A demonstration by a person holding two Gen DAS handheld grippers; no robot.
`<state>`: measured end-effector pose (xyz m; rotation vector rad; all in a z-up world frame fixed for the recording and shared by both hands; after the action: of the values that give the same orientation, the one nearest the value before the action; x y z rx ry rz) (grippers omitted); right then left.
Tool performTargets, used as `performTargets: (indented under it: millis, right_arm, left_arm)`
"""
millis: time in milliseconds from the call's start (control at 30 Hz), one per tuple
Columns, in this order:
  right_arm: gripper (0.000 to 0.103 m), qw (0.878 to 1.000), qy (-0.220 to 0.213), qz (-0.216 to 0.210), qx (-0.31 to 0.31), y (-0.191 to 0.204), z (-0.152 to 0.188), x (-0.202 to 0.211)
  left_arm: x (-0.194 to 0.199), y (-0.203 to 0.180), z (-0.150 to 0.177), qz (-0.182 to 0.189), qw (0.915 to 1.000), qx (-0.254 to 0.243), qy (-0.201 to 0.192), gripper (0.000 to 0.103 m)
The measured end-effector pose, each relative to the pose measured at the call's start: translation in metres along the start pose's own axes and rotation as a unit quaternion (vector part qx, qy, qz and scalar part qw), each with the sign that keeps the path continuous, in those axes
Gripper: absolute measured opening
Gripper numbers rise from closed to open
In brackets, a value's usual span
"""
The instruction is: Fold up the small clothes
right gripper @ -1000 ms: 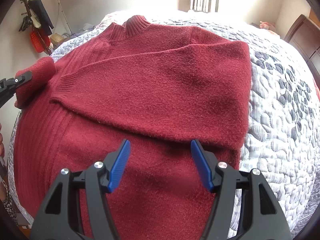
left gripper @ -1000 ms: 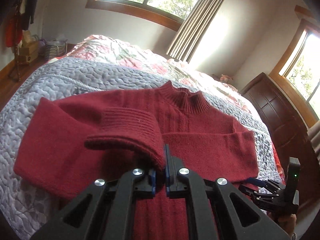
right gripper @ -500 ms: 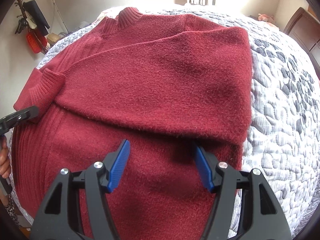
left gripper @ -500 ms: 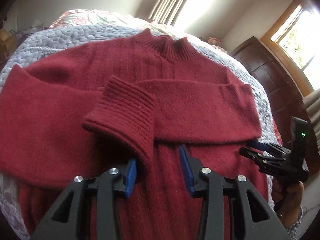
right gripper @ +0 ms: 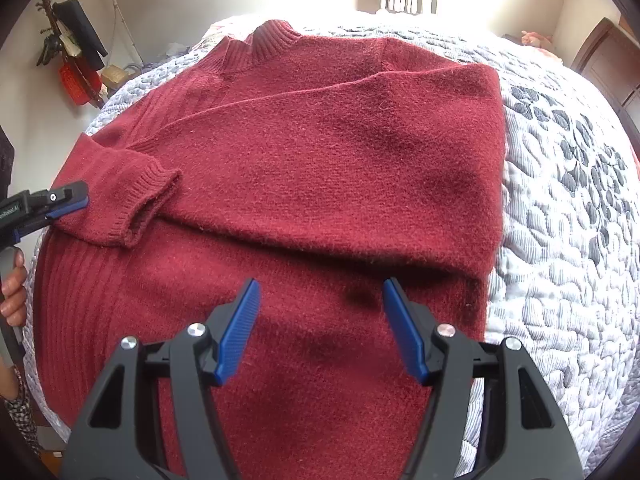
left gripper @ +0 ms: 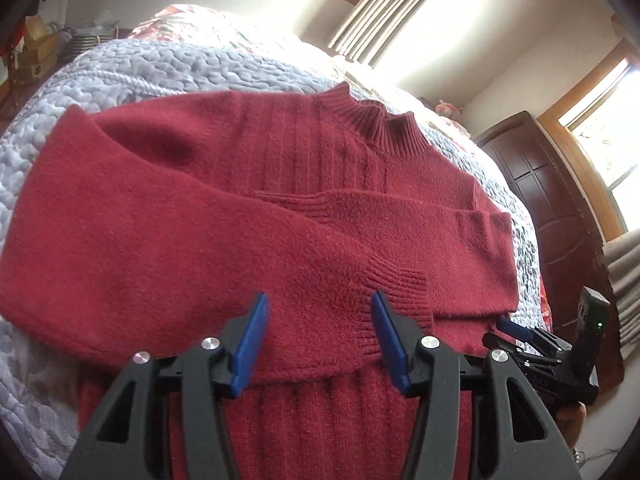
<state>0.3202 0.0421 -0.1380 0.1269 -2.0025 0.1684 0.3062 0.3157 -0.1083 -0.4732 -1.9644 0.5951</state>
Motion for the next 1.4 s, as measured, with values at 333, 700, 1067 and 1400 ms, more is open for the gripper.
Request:
performTargets:
  millis: [333,700,1067,1400]
  right_arm:
    - [0.063,0.993,0.02,-0.11,0.024,0.089,-0.029,0.005]
    - [0.019,0.988,0.061,-0.139,0.013,0.137,-0.051,-0.022]
    - [0.005,0.989,-0.026,-0.143,0.016,0.107,-0.082,0.041]
    - [0.005,0.996,-0.05,-0.066,-0.017,0.012,-0.092,0.066]
  left_arm:
    - [0.08,0.046,-0.013,-0.113,0.9904,-0.023,-0.077,0.058]
    - [0.114,0.086,-0.017,-0.148,0.9853,-0.011,-0.085,0.059]
    - [0.126,0.098,-0.026,-0.158,0.9818,0.005,-0.105,0.061]
    - [0.095,0.093,-0.033,-0.171,0.9818,0.002,-0.084,0.061]
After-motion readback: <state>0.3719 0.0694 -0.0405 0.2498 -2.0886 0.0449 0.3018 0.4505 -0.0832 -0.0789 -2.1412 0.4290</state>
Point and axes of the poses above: each gripper's, at about its wrist camera, not at the fingertips, and x roughly against the way its jaws point, y to its left, z to its underside, the point moved 9 cm from there along -x, roughly the way its jaws point, and after that the axes turned 11 degrees about z, right-handed, at the moved point
